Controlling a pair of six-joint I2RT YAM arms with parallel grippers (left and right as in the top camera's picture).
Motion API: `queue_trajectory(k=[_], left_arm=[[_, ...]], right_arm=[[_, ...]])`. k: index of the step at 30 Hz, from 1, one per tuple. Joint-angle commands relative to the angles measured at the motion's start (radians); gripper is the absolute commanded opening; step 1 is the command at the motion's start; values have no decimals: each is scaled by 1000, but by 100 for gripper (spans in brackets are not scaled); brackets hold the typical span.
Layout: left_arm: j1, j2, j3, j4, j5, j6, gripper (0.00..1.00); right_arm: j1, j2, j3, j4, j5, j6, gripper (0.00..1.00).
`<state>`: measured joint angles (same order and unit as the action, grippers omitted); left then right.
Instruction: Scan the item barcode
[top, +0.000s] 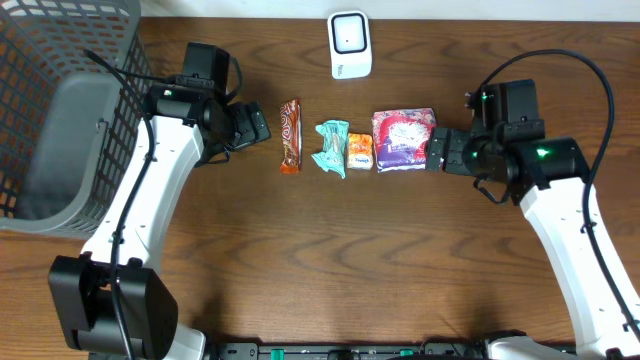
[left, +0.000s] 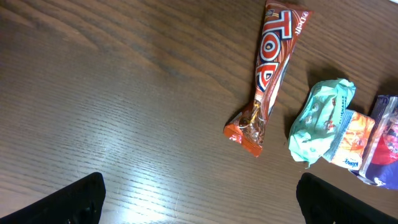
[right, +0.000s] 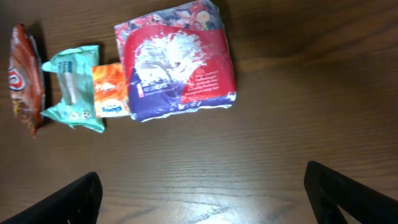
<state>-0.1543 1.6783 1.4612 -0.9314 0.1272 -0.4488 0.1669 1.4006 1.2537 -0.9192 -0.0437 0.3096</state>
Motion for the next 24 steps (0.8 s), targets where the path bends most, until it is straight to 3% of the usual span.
queue_trajectory(k=[1, 24], left_arm=[[1, 0, 9, -2, -13, -2, 98], [1, 0, 9, -2, -13, -2, 98]], right_arm=[[5, 24, -7, 4, 34, -11, 99], [5, 31, -7, 6, 23, -11, 99]])
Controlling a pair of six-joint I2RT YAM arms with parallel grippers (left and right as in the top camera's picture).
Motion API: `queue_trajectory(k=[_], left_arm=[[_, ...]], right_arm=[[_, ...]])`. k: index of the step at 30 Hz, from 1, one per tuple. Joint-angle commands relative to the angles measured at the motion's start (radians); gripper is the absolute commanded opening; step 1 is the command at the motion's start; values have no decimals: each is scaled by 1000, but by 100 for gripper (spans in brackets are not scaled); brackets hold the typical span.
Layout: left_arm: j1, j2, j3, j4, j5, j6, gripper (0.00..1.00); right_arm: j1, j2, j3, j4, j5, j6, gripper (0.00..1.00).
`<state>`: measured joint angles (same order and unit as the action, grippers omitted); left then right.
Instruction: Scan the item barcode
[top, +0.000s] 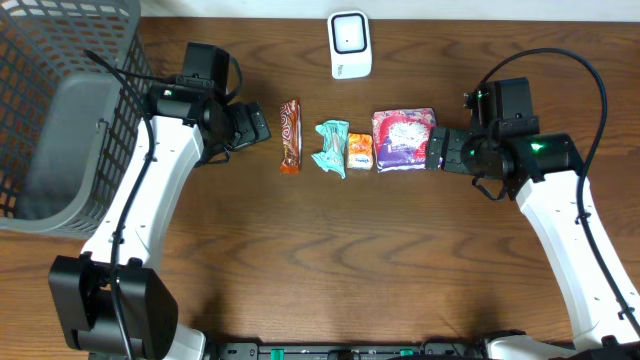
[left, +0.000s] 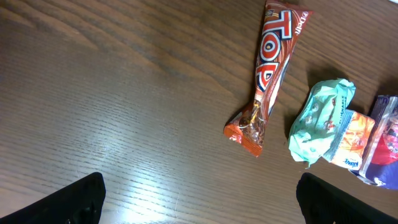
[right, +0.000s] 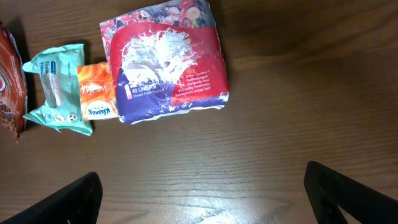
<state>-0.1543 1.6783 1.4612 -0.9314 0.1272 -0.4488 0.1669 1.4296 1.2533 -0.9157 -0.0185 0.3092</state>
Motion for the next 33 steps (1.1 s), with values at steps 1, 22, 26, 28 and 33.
queue_trajectory(k=[1, 22, 26, 28, 33], left_arm=[[1, 0, 9, -3, -13, -2, 98], [1, 0, 9, -2, -13, -2, 98], [1, 0, 9, -2, -13, -2, 98], [1, 0, 9, -2, -13, -2, 98], [1, 0, 9, -2, -13, -2, 98]], right_arm=[[5, 2, -6, -1, -8, -10, 99], [5, 2, -6, -6, -17, -10, 99], [5, 2, -6, -3, -17, -11, 99], [5, 2, -6, 2, -17, -11, 99], [5, 3, -6, 42, -17, -11, 99]])
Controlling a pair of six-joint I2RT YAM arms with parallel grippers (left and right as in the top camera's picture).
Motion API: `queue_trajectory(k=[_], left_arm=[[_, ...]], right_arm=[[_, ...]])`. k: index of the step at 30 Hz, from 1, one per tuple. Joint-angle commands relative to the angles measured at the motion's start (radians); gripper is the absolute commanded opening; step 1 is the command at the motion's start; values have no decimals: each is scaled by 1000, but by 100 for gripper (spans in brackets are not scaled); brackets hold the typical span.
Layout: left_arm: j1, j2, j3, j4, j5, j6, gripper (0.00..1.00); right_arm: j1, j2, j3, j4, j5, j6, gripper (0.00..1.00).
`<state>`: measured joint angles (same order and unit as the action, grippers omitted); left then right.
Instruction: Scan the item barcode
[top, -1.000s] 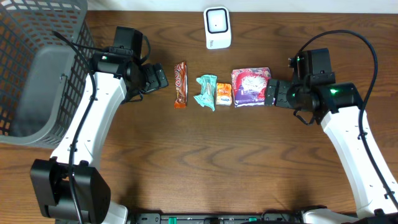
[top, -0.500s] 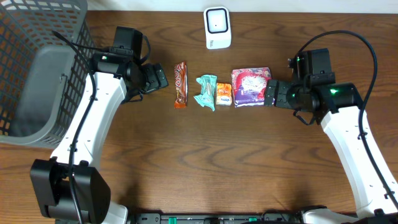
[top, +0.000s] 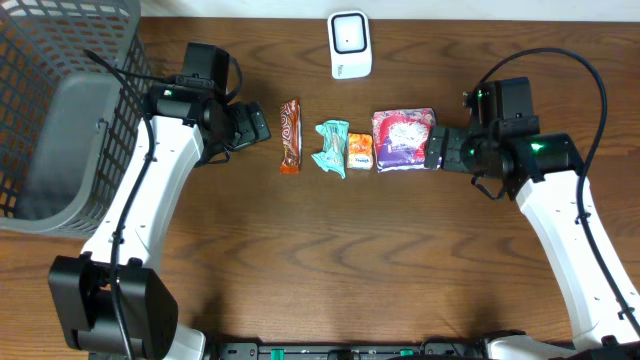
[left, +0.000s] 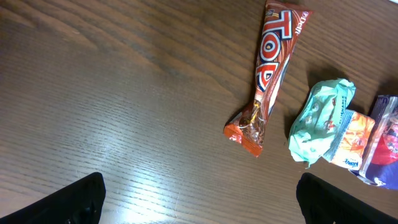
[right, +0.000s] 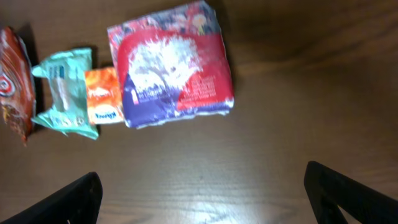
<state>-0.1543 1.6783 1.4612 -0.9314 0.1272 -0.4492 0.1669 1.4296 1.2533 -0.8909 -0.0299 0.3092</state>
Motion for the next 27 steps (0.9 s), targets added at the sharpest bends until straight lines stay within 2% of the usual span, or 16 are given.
queue_trajectory(k=[1, 4, 9, 18, 27], left_arm=[[1, 0, 9, -2, -13, -1, 98], [1, 0, 9, -2, -13, -1, 98], [1, 0, 9, -2, -13, -1, 98], [1, 0, 9, -2, -13, -1, 98], [1, 0, 9, -3, -13, -2, 98]], right_arm=[[5, 3, -6, 29, -5, -11, 99], [5, 12, -6, 84, -12, -13, 99], [5, 54, -6, 137, -154, -94, 99], [-3, 181, 44, 64, -212, -133, 99], [-4, 176, 84, 72, -217, -130, 99]])
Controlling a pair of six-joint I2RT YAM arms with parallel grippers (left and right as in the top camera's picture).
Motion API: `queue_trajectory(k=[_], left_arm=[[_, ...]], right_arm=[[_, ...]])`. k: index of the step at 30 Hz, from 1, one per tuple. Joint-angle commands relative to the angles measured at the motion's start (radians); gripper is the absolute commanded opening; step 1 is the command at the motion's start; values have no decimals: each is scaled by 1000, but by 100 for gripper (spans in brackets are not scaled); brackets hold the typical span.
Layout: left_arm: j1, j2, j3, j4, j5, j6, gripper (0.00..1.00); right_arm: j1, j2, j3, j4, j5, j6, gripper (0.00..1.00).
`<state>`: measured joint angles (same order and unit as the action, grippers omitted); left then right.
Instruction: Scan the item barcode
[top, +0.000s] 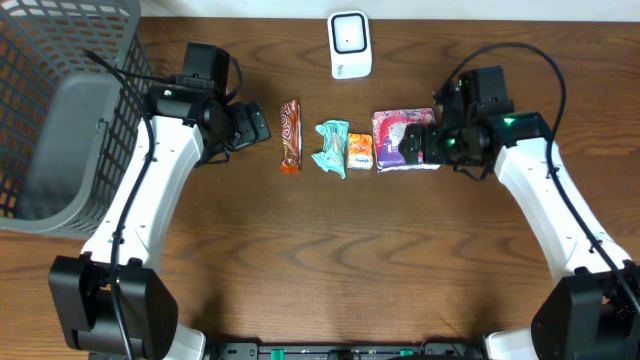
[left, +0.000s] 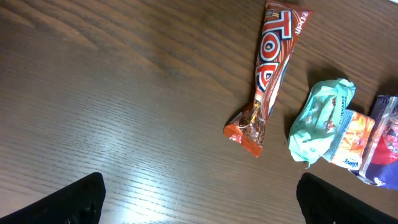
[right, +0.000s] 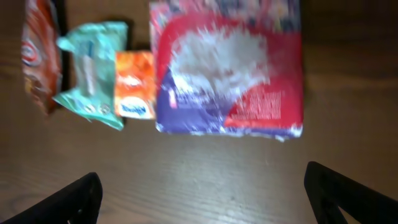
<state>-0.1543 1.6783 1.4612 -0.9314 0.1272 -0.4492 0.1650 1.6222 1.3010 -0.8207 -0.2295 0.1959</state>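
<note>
A white scanner (top: 349, 44) stands at the table's far edge. Below it four items lie in a row: a brown-orange chocolate bar (top: 290, 135), a teal packet (top: 331, 147), a small orange packet (top: 360, 152) and a red-and-purple tissue pack (top: 400, 138). My right gripper (top: 422, 146) is open at the tissue pack's right edge. In the right wrist view the tissue pack (right: 230, 81) fills the upper frame, just beyond the open right gripper (right: 202, 199). My left gripper (top: 256, 127) is open, left of the bar; in the left wrist view the bar (left: 270, 68) lies ahead of the left gripper (left: 199, 199).
A grey mesh basket (top: 30, 60) takes up the far left corner, beside my left arm. Bare wood table (top: 330, 270) spreads in front of the row of items.
My right gripper has moved left, from just right of the tissue pack to its right edge; the pack shows larger and blurred in the right wrist view. The left arm is unchanged.
At every earlier moment both grippers stood open, the left one beside the chocolate bar, the right one a little right of the tissue pack with small shifts of aim. Now the right gripper is over the pack's right edge; no item has moved.
</note>
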Motion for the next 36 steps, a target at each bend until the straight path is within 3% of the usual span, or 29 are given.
queue_trajectory(k=[1, 36], left_arm=[[1, 0, 9, -2, -13, -2, 98], [1, 0, 9, -2, -13, -1, 98]], right_arm=[[0, -18, 37, 3, -22, -16, 99], [64, -19, 37, 78, -146, 17, 99]])
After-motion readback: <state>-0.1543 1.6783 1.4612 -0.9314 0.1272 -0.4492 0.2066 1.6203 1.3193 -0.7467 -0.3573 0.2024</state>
